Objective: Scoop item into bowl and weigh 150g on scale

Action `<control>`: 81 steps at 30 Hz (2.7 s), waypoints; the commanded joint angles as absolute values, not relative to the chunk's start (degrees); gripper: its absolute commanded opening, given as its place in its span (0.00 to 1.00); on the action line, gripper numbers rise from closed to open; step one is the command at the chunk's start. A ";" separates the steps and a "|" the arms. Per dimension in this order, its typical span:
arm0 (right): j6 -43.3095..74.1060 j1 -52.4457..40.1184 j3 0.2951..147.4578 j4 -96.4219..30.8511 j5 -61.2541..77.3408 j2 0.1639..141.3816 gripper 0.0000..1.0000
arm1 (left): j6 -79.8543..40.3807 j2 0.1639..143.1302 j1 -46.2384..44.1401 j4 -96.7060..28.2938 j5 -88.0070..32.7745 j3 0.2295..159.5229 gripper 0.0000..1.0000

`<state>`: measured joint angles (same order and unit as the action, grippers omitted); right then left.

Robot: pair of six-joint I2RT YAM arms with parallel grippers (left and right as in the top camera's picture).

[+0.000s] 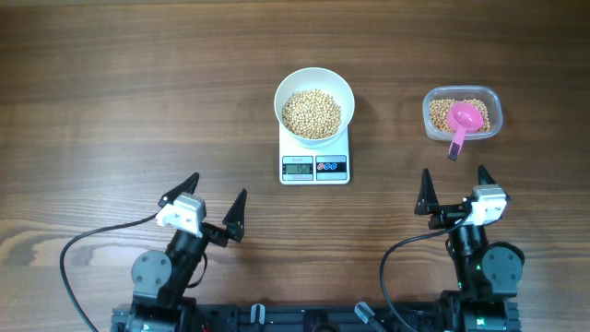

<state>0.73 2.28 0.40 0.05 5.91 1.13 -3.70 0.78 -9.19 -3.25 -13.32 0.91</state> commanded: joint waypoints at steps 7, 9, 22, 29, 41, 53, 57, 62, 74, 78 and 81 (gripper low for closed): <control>0.40 2.04 0.30 0.25 5.13 0.93 1.00 | -3.03 0.14 -8.71 -3.20 -12.56 0.36 1.00; 0.40 2.04 0.30 0.25 5.13 0.91 1.00 | -3.05 0.14 -8.73 -3.18 -12.58 0.36 1.00; 0.40 2.04 0.30 0.25 5.13 0.91 1.00 | -3.70 0.14 -8.73 -3.20 -13.89 0.36 1.00; 0.40 2.04 0.30 0.25 5.13 0.93 1.00 | -5.61 0.14 -8.67 -3.27 -12.40 0.36 1.00; 0.38 2.04 0.30 0.25 5.13 0.91 1.00 | -6.42 0.14 -5.72 -3.42 -11.90 0.36 1.00; 0.43 2.04 0.30 0.25 5.13 0.93 1.00 | -6.42 0.14 -4.82 -3.46 -11.44 0.38 1.00; 0.40 2.04 0.30 0.25 5.13 0.91 1.00 | -6.42 0.14 -4.47 -3.49 -11.46 0.38 1.00; 0.40 2.04 0.30 0.25 5.13 0.93 1.00 | -6.42 0.14 -4.47 -3.66 -10.41 0.36 1.00; 0.40 2.04 0.30 0.25 5.13 0.93 1.00 | 2.98 0.14 -3.81 -4.34 -3.29 0.36 1.00; 0.40 2.04 0.30 0.25 5.13 0.91 1.00 | 2.68 0.14 0.14 -4.49 -1.50 0.36 1.00; 0.43 2.04 0.30 0.25 5.13 0.91 1.00 | 2.55 0.14 2.76 -4.51 -1.23 0.36 1.00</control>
<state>0.73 2.28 0.40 0.05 5.91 1.13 1.45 0.78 0.19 -4.32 -2.87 0.91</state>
